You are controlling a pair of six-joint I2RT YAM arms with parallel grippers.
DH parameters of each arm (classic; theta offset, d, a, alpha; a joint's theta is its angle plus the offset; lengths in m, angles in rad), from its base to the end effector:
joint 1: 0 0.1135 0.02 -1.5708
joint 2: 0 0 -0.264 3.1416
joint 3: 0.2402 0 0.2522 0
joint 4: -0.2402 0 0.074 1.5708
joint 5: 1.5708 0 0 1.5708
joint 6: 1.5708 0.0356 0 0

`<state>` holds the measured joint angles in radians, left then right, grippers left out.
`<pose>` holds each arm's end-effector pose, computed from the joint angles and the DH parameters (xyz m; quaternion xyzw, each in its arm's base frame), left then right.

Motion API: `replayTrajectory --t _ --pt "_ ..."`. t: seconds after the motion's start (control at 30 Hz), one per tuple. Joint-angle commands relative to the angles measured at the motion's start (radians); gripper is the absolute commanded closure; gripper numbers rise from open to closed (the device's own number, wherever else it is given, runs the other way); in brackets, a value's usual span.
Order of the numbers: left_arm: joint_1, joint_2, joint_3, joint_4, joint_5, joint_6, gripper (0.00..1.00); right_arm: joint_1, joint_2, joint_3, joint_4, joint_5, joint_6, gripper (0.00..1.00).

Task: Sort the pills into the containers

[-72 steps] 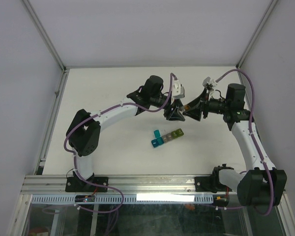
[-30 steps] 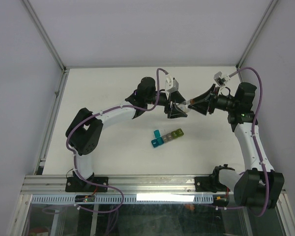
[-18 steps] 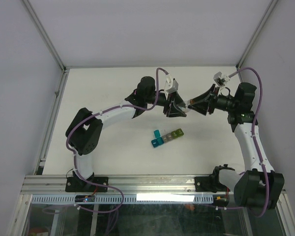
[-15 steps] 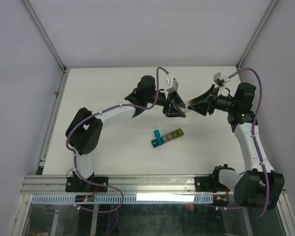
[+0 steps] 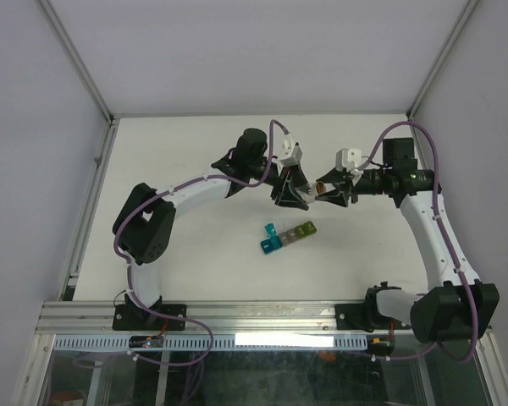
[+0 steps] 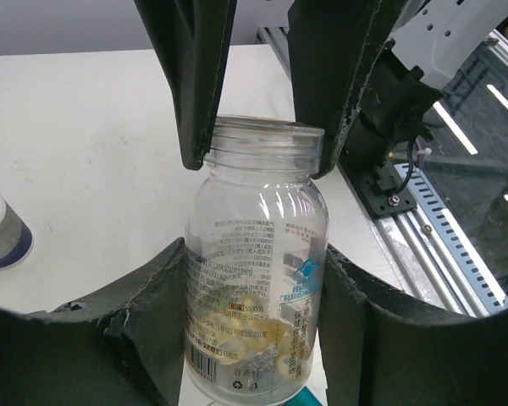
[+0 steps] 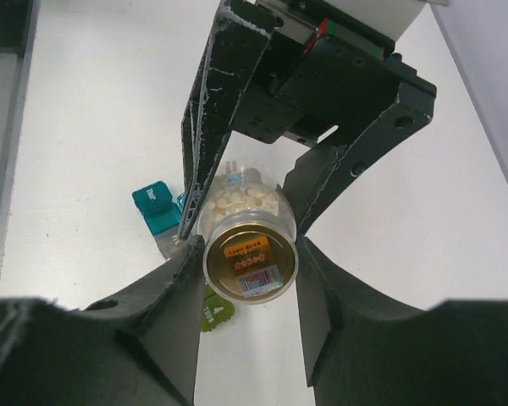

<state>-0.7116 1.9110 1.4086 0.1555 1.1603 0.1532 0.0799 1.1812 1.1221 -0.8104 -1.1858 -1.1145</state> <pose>0.3078 -0.3086 0.2670 0.5728 0.4896 -0.5637 0.3382 0.2208 0.0508 0.3364 -0.5967 0.5361 0.3152 0.5071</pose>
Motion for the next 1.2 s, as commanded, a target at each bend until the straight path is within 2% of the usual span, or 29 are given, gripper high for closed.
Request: replayTrajectory --t 0.0,0.03,0.07,0.13,0.17,0.3,0.4,0.5,0.73,0.9,1.17 --pt "0.016 -0.055 0.021 -0.025 -0.037 0.05 1.0 0.02 0.021 0.061 -0.087 -0.006 -0.183 0.65" --pt "0.017 -0.056 0.019 -0.025 -0.041 0.052 1.0 0.021 0.018 0.048 -0.061 -0.01 -0.133 0.56" --pt "0.019 -0.058 0.017 -0.024 -0.048 0.053 1.0 0.021 0.009 0.029 -0.031 -0.013 -0.088 0.35" --pt "0.02 -0.062 0.014 -0.025 -0.064 0.054 1.0 0.018 -0.028 -0.003 0.016 0.0 0.016 0.05" --pt "0.022 -0.064 0.012 -0.026 -0.077 0.054 1.0 0.018 -0.046 -0.012 0.037 0.007 0.082 0.02" --pt "0.024 -0.084 -0.001 -0.029 -0.128 0.054 1.0 -0.037 -0.124 -0.066 0.179 -0.044 0.34 0.01" --pt "0.023 -0.091 0.0 -0.028 -0.169 0.041 1.0 -0.088 -0.155 -0.146 0.382 -0.051 0.684 0.01" --pt "0.024 -0.086 0.008 -0.028 -0.185 0.028 1.0 -0.1 -0.123 -0.152 0.43 -0.02 0.829 0.01" --pt "0.021 -0.075 0.021 -0.027 -0.171 0.019 1.0 -0.095 -0.019 -0.137 0.481 0.031 0.987 0.01" --pt "0.016 -0.066 0.027 -0.028 -0.169 0.019 1.0 -0.063 -0.008 -0.14 0.522 0.062 1.049 0.07" --pt "0.011 -0.06 0.034 -0.028 -0.166 0.016 1.0 -0.035 0.015 -0.13 0.524 0.084 1.092 0.29"
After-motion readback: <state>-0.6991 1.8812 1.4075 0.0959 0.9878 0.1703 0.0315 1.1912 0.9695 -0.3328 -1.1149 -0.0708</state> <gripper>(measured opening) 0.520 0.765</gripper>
